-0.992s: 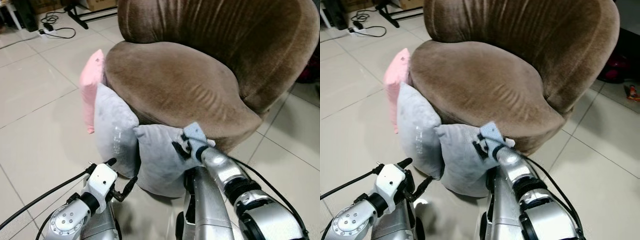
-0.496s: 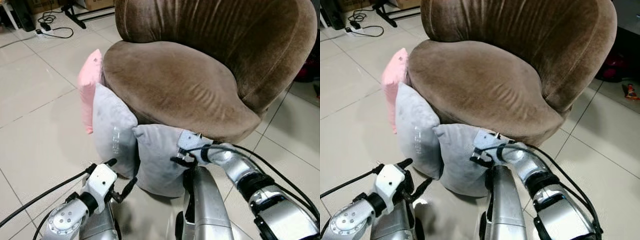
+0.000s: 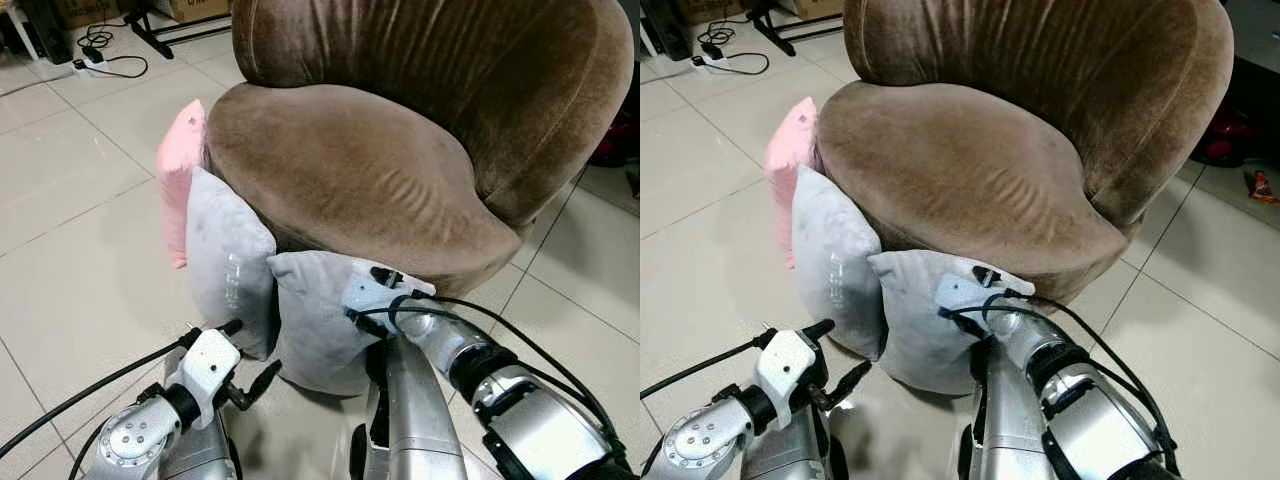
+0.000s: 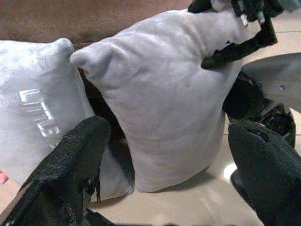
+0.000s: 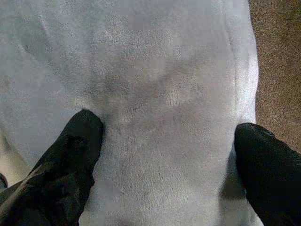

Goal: Move the pillow to the sofa from floor

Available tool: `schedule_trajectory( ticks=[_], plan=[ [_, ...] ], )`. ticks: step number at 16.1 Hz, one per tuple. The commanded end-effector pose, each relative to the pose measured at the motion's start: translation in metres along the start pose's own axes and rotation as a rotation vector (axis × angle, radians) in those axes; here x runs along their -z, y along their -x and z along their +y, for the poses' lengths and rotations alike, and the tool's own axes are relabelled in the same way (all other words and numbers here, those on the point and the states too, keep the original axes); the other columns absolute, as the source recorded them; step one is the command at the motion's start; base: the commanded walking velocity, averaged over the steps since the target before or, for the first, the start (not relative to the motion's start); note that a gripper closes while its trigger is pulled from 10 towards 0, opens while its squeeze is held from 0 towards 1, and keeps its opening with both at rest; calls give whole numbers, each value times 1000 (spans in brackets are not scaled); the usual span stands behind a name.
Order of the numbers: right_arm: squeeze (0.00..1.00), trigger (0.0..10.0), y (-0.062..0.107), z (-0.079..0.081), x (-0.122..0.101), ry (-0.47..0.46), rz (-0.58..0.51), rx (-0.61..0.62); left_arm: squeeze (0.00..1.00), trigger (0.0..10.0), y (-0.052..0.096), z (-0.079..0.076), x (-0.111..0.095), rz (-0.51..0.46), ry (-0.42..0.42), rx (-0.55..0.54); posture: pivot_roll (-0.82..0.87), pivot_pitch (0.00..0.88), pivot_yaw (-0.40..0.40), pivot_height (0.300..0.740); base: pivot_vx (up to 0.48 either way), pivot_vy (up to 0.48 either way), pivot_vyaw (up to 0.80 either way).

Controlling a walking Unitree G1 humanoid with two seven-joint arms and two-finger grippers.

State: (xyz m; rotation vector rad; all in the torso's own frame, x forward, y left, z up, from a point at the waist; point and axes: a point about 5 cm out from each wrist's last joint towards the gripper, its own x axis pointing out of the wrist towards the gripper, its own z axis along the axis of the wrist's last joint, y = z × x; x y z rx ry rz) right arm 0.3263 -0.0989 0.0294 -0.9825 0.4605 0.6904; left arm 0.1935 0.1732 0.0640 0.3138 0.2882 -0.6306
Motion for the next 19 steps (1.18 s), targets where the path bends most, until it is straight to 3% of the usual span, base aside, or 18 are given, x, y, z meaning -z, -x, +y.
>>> schedule_trajectory(
  ticks=[1,2,3,4,5,12,19],
  plan=[
    [0,10000,1,4,14,3,73,-4,0,10000,-1,-4,5,24,10,21,50,66,-89,465,0,0,0],
    [0,10000,1,5,14,-2,77,-5,0,10000,-1,-4,5,24,9,22,50,70,-91,465,0,0,0],
    [0,4392,0,5,14,-9,75,-8,0,10000,-1,-3,5,25,8,25,51,74,-92,465,0,0,0],
    [0,2588,0,6,13,-12,73,-11,0,10000,-1,-3,5,25,8,25,51,76,-93,465,0,0,0],
    [0,0,0,7,13,-2,64,-4,0,10000,-1,-2,6,27,10,25,49,80,-94,465,0,0,0],
    [0,0,-1,20,11,-75,38,-63,0,10000,-1,-2,7,35,16,36,48,84,-94,465,0,0,0],
    [0,0,-1,20,10,-103,31,-73,0,10000,-3,-2,9,44,12,49,46,82,-93,465,0,0,0]
  ],
)
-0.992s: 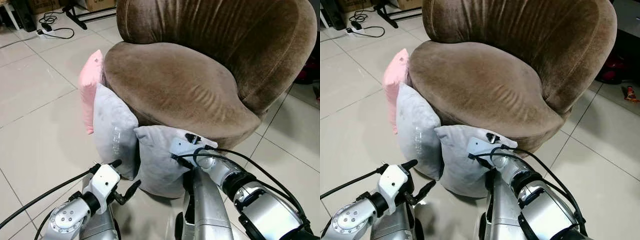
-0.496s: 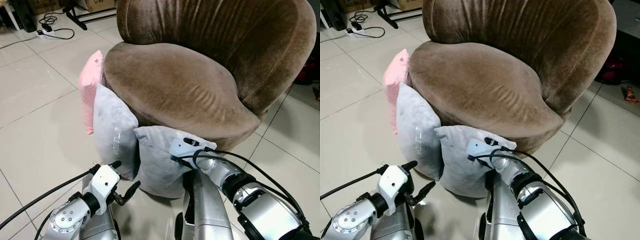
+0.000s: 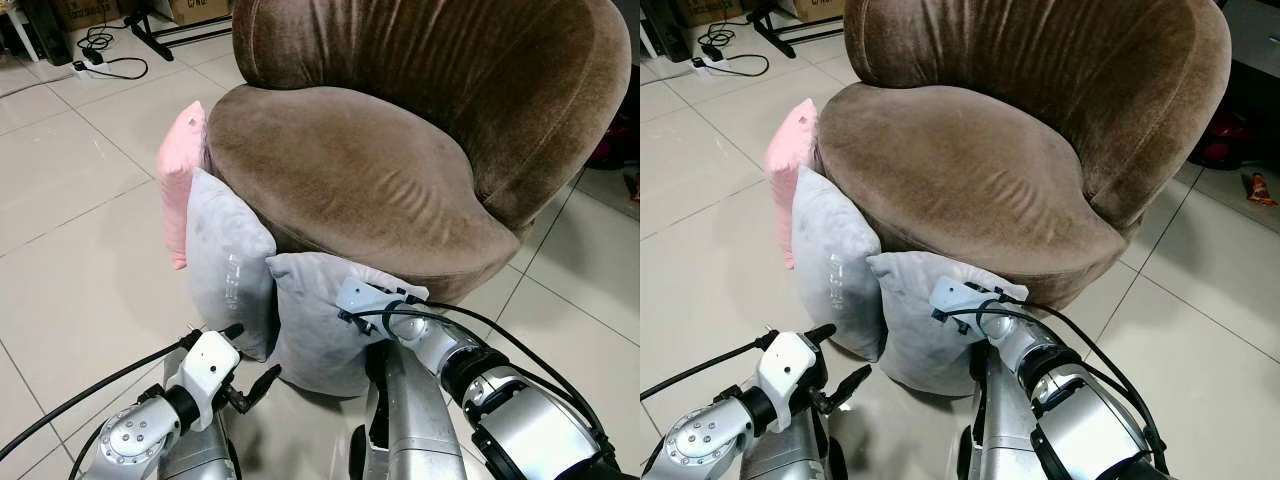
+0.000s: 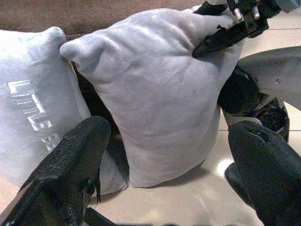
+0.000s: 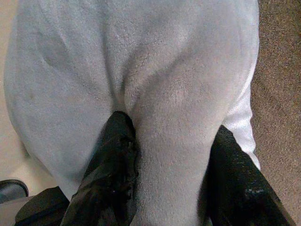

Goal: Move the pillow to the sofa from floor

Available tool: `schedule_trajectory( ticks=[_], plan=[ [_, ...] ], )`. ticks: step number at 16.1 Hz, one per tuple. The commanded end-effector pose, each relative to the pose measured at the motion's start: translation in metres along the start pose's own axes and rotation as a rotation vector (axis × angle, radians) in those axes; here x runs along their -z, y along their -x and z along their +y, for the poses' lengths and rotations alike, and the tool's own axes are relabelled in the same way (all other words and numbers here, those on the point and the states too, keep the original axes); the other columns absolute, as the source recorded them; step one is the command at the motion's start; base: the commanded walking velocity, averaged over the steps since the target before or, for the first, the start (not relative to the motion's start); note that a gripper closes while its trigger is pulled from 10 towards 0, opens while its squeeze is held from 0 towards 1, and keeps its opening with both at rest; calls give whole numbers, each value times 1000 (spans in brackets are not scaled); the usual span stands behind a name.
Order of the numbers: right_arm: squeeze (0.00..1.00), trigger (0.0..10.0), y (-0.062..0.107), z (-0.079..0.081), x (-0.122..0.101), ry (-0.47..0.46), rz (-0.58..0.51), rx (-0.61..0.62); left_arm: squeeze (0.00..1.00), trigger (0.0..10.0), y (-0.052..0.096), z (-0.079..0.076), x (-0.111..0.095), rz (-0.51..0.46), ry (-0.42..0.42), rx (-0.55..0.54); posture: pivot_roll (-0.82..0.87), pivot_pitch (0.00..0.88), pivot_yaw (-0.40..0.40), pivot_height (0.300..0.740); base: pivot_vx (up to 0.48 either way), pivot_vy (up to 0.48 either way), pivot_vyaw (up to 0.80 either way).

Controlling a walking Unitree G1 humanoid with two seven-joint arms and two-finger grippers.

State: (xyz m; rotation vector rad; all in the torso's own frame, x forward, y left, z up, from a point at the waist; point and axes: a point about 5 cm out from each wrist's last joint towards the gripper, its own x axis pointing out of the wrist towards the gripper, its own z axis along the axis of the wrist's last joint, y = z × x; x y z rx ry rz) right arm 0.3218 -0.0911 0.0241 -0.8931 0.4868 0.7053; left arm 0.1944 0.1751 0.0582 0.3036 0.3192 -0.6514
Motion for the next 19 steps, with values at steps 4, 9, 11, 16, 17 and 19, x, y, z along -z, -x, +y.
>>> schedule_trajectory(
  ticks=[4,9,11,16,17,19],
  plan=[
    [0,0,1,10,13,-14,32,-40,0,10000,-2,-3,4,21,-3,26,45,76,-94,465,0,0,0],
    [0,0,2,13,16,-14,16,-63,0,10000,-5,-5,5,22,-5,29,38,68,-96,465,0,0,0],
    [0,0,3,17,15,-27,-22,-91,0,10000,-6,-7,6,23,-7,32,35,63,-99,465,0,0,0],
    [0,0,10,22,22,10,-121,-156,0,10000,-9,-12,7,17,-6,29,18,47,-105,465,0,0,0],
    [0,0,15,25,23,3,-189,-182,0,10000,-10,-14,8,14,-5,27,8,43,-105,465,0,0,0],
    [0,0,23,26,23,-5,-283,-202,0,10000,-12,-17,8,8,-4,26,-4,38,-107,465,0,0,0]
  ],
)
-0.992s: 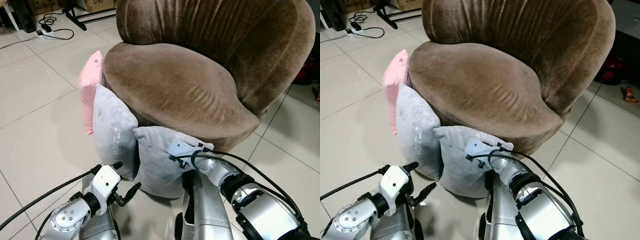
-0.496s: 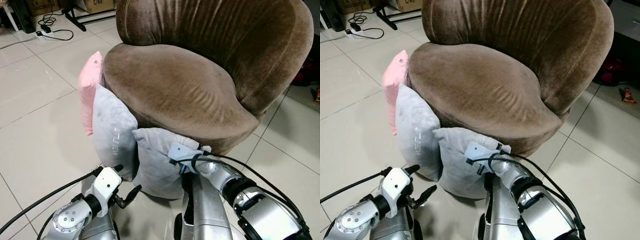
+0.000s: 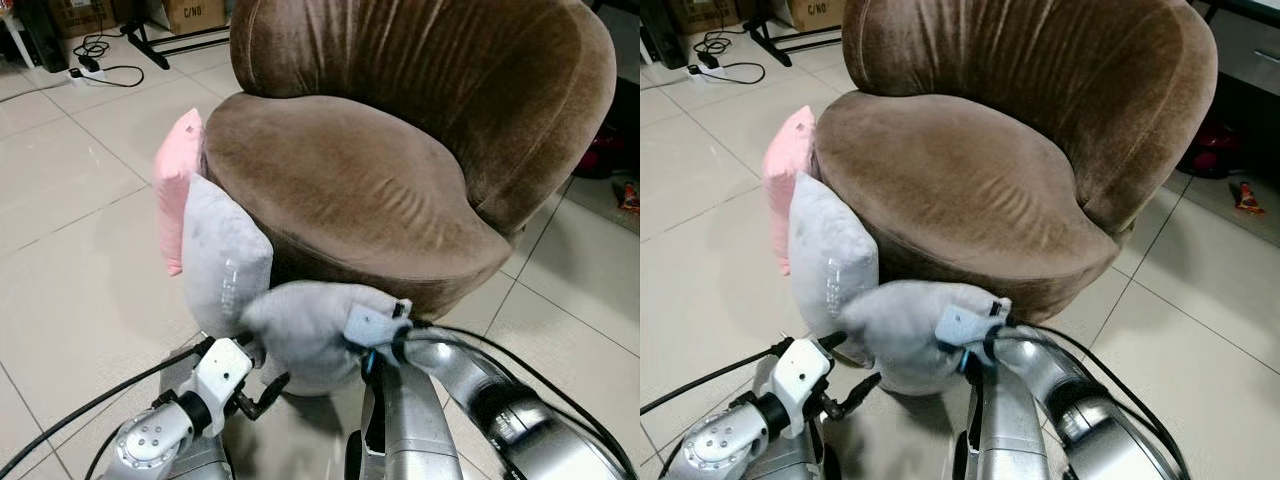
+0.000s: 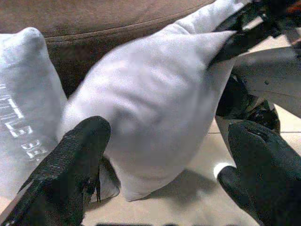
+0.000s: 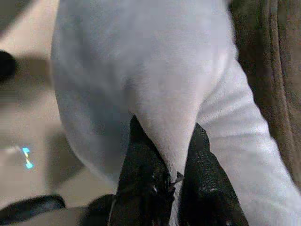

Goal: Move the pillow to the sofa from floor

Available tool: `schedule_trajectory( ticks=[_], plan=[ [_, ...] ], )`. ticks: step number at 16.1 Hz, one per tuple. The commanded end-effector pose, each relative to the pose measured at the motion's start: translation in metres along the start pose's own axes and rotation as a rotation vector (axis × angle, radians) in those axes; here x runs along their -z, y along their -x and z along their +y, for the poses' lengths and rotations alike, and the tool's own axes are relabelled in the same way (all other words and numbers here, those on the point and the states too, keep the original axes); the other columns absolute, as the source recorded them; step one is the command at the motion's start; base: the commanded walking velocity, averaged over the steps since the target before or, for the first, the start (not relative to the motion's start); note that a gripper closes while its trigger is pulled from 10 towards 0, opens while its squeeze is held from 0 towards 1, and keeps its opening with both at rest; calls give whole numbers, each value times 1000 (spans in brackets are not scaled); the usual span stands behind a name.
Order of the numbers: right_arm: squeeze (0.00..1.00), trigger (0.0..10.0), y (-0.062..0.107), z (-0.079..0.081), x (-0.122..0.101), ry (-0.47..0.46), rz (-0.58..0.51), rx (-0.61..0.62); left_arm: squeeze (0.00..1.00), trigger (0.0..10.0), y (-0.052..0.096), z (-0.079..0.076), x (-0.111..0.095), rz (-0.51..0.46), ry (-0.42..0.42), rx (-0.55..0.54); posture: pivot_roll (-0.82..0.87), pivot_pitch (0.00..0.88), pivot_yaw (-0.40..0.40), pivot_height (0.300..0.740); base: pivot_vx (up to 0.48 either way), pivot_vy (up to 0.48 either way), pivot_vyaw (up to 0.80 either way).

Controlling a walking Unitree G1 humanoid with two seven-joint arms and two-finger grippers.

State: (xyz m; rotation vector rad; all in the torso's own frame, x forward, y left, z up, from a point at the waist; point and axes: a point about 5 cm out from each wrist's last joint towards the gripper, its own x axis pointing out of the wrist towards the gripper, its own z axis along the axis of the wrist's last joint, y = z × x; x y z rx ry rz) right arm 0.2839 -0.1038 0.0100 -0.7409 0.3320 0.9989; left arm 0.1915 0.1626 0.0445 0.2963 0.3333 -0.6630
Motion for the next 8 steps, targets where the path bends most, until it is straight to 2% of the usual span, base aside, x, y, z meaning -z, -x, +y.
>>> schedule_trajectory(
  ticks=[1,3,4,6,8],
  plan=[
    [0,0,8,-5,-3,-2,-73,3,0,10000,-3,-4,-1,-6,-13,9,-8,38,-109,465,0,0,0],
    [0,0,23,-15,-24,27,-288,54,0,10000,-6,-5,-2,-20,-15,-2,-27,37,-113,465,0,0,0],
    [0,0,44,-30,-38,5,-421,116,0,10000,-8,-5,-4,-28,-20,-13,-32,34,-118,465,0,0,0],
    [0,0,59,-40,-45,10,-476,157,0,10000,-8,-4,-5,-34,-23,-21,-31,34,-119,465,0,0,0],
    [0,0,110,-69,-58,29,-569,316,0,10000,-8,-2,-7,-46,-35,-40,-17,26,-123,465,0,0,0]
  ],
)
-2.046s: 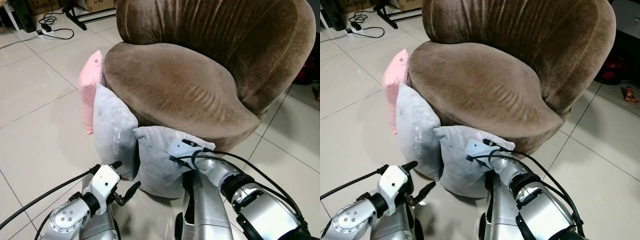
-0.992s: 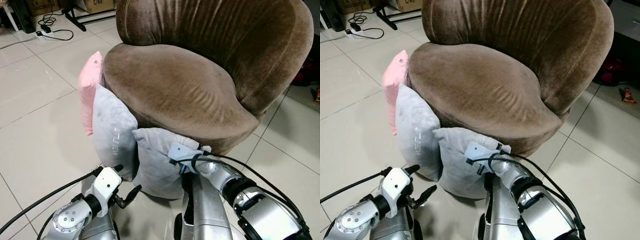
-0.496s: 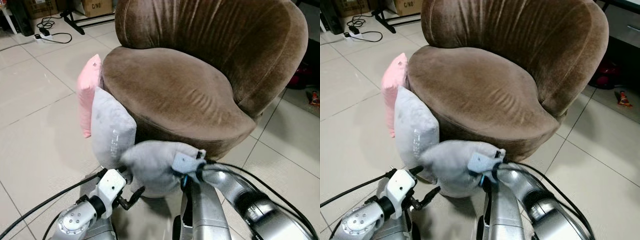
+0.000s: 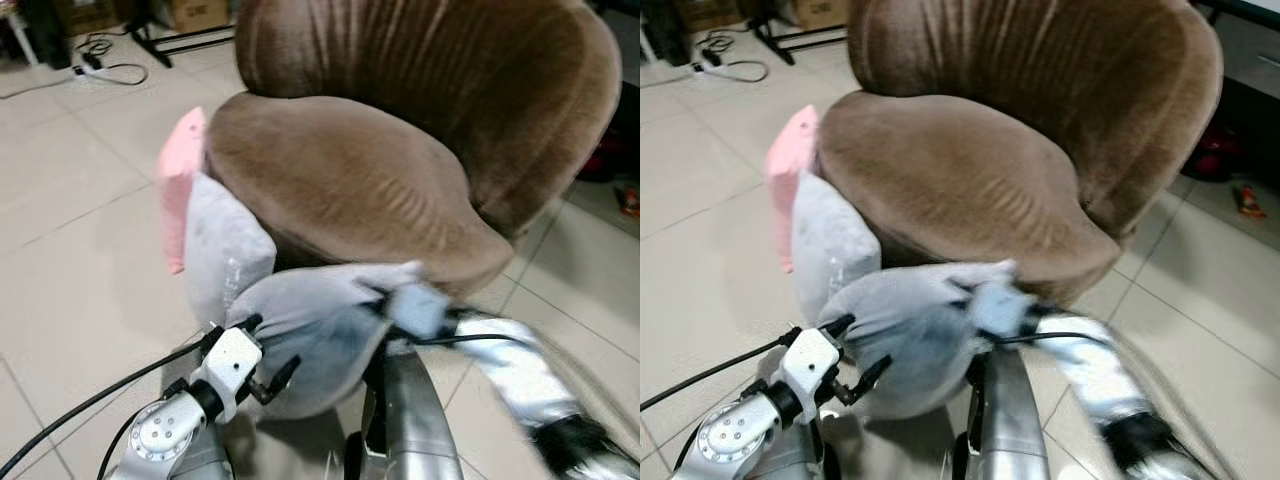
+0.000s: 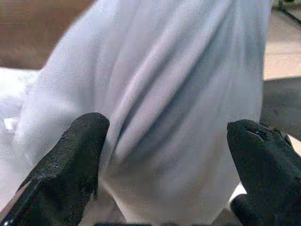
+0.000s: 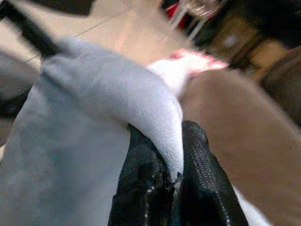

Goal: Move the pillow to the sofa from floor

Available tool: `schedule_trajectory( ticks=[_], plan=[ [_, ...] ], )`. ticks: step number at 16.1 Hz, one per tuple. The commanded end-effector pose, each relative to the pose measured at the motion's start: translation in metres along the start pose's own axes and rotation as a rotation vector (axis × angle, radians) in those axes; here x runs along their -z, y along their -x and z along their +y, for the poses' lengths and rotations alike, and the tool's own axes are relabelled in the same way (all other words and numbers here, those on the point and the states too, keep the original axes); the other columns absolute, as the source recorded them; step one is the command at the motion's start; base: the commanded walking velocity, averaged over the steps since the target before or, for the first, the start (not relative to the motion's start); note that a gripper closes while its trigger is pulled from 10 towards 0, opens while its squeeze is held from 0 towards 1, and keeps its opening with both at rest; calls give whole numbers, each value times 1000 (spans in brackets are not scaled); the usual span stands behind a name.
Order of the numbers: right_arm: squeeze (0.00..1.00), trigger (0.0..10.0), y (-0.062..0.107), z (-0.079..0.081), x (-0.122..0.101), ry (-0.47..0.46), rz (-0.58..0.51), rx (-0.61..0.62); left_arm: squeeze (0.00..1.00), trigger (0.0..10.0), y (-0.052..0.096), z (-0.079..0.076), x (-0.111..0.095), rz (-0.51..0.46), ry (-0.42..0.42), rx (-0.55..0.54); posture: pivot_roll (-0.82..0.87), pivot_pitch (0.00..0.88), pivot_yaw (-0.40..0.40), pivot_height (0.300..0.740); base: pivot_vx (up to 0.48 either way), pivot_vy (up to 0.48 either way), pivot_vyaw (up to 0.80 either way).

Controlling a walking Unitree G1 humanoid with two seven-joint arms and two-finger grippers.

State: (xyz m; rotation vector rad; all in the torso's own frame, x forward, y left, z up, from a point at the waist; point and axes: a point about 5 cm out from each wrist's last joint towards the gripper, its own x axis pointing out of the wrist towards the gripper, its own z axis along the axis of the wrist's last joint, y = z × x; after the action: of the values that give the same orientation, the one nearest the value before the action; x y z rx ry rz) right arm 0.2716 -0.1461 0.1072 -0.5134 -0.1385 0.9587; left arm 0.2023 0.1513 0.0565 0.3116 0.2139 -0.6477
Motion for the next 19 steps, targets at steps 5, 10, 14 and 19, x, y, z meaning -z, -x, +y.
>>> schedule_trajectory(
  ticks=[5,10,14,19],
  plan=[
    [0,0,48,-119,-119,15,-419,556,0,10000,5,12,-2,12,-24,-46,-23,11,-103,465,0,0,0],
    [0,10000,29,-134,-129,-164,-329,689,0,10000,2,32,-42,-130,18,-137,-9,0,-92,465,0,0,0],
    [0,10000,-10,-79,-73,-369,-111,708,0,10000,13,40,-53,-145,25,-230,23,0,-96,484,0,0,0],
    [0,10000,-21,-51,-49,-562,11,761,0,10000,19,58,-53,-106,8,-388,48,0,-108,529,0,0,0]
  ],
)
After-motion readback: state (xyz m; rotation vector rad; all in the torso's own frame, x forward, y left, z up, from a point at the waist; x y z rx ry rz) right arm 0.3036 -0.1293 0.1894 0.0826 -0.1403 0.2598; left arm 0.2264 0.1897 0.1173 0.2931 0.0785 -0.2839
